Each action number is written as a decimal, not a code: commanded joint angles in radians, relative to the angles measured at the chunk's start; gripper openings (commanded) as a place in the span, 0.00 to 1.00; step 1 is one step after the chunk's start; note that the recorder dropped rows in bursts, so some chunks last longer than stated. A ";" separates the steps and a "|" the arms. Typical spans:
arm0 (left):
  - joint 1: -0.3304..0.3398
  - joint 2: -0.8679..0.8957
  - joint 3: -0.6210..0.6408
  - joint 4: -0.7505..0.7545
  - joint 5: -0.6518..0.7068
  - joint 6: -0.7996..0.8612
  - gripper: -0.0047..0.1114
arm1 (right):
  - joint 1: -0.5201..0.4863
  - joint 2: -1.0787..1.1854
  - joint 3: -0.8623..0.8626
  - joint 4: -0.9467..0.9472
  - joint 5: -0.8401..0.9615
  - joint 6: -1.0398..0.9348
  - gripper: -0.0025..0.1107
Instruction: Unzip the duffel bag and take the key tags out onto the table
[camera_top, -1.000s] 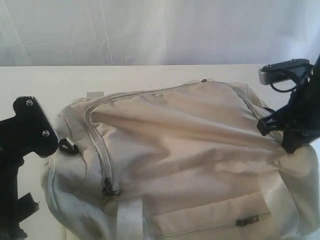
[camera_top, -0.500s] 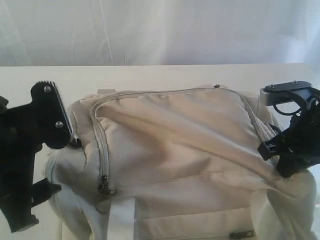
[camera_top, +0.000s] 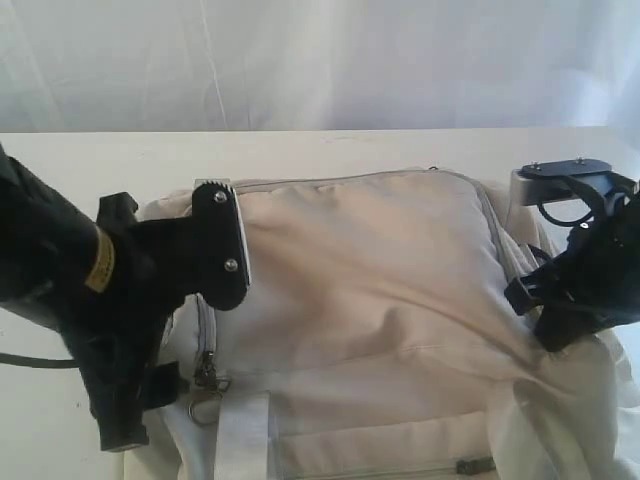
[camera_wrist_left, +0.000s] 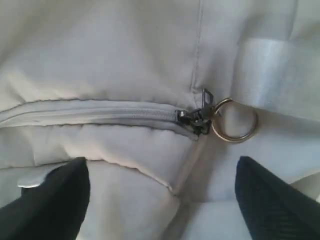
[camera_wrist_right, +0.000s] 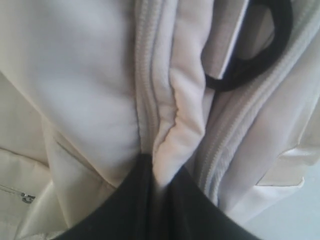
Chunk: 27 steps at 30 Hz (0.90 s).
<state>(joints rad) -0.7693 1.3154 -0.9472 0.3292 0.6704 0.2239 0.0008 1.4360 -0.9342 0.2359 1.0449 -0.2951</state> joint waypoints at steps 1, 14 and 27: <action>-0.001 0.054 -0.002 0.082 0.063 -0.040 0.73 | -0.001 -0.004 0.004 0.037 0.006 -0.017 0.02; -0.001 -0.044 -0.051 0.141 0.169 -0.113 0.04 | -0.001 -0.004 0.004 0.041 -0.012 -0.019 0.02; 0.117 -0.191 -0.036 0.101 0.209 -0.005 0.04 | -0.001 -0.004 -0.019 0.199 -0.080 -0.285 0.19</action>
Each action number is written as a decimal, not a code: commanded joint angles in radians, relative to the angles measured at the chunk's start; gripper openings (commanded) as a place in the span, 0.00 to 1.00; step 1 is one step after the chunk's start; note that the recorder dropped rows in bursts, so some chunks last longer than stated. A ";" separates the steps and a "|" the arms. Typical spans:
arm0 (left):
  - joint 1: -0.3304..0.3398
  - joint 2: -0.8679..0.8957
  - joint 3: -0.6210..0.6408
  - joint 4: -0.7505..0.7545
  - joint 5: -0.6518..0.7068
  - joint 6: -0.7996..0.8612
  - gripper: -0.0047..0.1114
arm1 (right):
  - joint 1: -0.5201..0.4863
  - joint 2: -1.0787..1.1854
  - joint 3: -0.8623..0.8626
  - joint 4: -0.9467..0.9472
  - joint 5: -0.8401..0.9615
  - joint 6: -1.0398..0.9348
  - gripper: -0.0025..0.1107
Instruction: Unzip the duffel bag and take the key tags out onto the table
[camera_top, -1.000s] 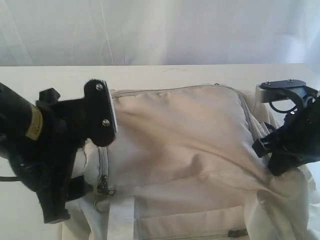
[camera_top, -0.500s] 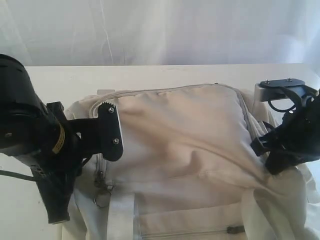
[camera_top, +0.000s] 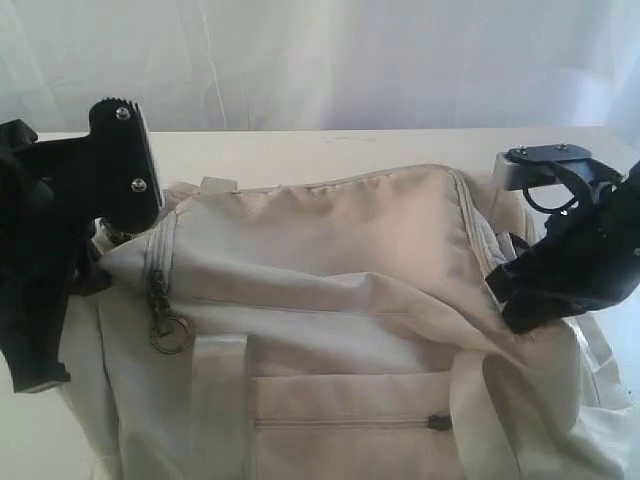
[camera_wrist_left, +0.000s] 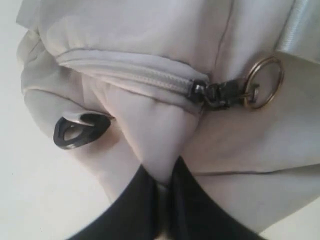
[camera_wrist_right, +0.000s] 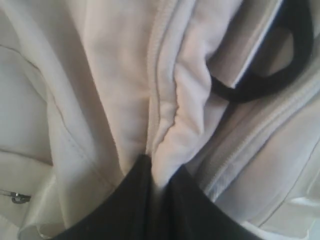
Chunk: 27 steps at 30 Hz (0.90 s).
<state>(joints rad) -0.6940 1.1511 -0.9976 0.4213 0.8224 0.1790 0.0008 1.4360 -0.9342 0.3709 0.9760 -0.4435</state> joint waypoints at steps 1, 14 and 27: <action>0.042 -0.027 0.023 -0.007 0.048 0.062 0.04 | -0.001 -0.006 -0.029 0.064 -0.006 -0.143 0.23; 0.042 -0.075 0.041 -0.092 -0.052 0.065 0.04 | -0.001 -0.165 -0.244 0.100 0.013 -0.182 0.47; 0.042 -0.084 0.041 -0.152 -0.067 0.057 0.04 | 0.259 -0.181 -0.120 0.570 0.184 -0.632 0.39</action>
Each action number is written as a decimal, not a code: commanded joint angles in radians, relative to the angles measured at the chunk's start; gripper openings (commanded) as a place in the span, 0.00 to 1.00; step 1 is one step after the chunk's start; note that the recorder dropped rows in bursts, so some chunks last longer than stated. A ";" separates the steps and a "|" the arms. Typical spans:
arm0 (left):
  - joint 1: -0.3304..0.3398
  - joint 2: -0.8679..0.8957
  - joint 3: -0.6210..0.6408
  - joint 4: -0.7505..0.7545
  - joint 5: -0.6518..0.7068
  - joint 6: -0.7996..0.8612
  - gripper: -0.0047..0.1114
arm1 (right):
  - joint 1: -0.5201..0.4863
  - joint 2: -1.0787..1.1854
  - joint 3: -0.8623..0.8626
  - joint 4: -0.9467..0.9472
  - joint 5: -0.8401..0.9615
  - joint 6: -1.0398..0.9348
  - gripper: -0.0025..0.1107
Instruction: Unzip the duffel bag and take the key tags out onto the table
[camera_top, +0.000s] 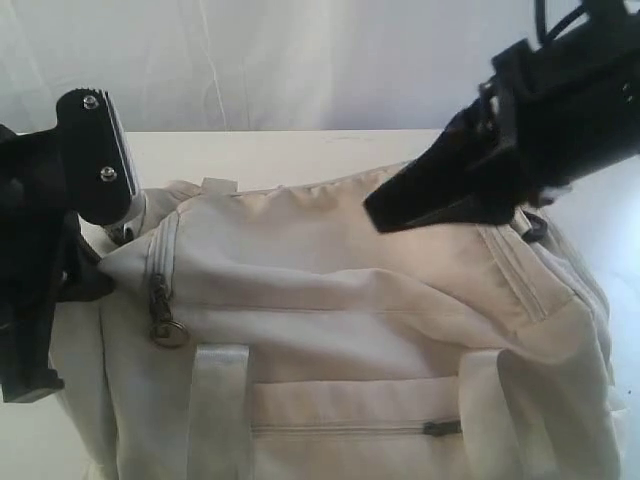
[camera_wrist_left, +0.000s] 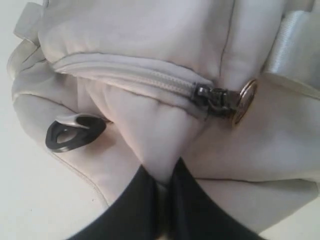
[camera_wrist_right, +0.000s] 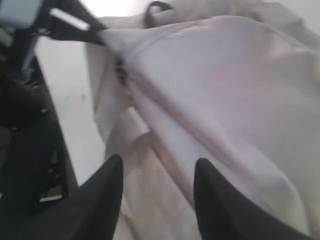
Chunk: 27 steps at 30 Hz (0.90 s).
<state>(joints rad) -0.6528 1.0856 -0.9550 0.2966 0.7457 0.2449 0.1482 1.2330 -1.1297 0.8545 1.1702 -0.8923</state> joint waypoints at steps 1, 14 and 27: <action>0.001 -0.018 -0.001 -0.032 0.016 -0.015 0.04 | 0.147 0.033 0.100 0.100 -0.032 -0.241 0.39; 0.001 -0.018 -0.001 -0.122 0.045 -0.048 0.04 | 0.433 0.246 0.224 0.367 -0.395 -0.690 0.49; 0.001 -0.018 -0.001 -0.125 0.047 -0.044 0.04 | 0.473 0.355 0.224 0.497 -0.524 -0.795 0.49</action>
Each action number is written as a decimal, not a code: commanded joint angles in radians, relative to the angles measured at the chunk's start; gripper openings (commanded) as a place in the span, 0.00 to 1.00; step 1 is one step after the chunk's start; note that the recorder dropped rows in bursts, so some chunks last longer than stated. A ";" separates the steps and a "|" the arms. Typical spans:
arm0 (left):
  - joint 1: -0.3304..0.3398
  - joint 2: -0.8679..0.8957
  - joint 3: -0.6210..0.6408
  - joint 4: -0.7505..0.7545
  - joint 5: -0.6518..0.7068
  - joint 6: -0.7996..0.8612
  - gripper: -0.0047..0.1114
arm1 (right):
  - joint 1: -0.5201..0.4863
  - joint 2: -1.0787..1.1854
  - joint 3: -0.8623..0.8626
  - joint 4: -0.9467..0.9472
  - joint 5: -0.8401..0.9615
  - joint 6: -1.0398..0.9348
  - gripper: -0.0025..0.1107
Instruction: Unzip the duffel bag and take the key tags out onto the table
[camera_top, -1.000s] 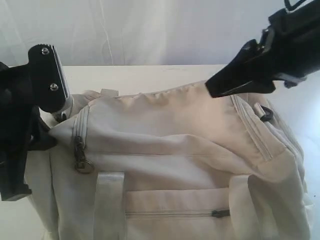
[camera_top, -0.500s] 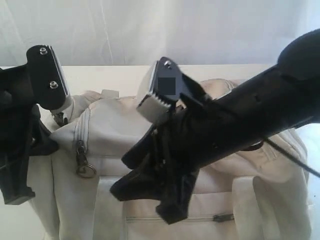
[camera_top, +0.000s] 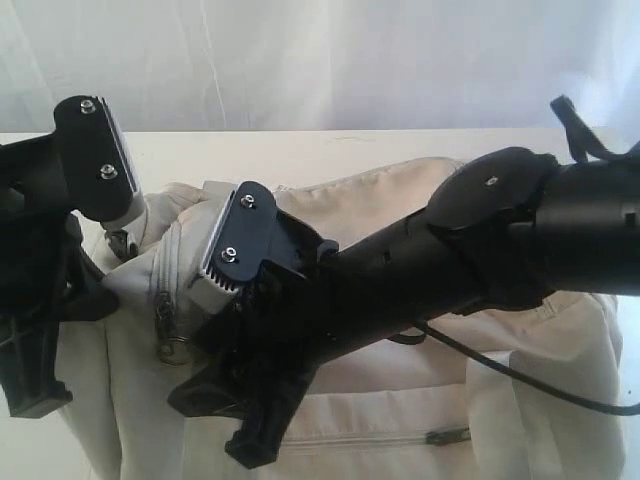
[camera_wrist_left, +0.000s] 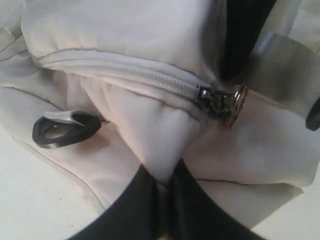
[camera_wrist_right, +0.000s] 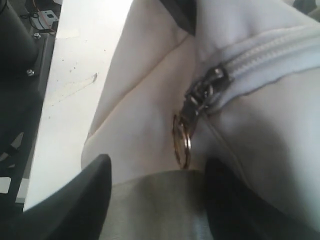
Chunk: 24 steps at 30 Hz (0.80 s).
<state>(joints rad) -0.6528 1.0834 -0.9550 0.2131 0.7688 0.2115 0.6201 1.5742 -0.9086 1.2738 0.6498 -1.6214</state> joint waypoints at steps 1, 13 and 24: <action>0.001 -0.016 -0.001 -0.041 0.024 -0.011 0.04 | 0.002 0.016 0.003 0.101 -0.004 -0.080 0.49; 0.001 -0.016 -0.001 -0.041 0.024 -0.011 0.04 | 0.002 0.028 0.003 0.166 -0.004 -0.103 0.35; 0.001 -0.016 -0.001 -0.041 0.024 -0.011 0.04 | 0.002 0.055 0.003 0.172 0.001 -0.030 0.28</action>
<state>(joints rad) -0.6528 1.0834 -0.9550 0.2090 0.7712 0.2115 0.6201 1.6274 -0.9086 1.4376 0.6506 -1.6838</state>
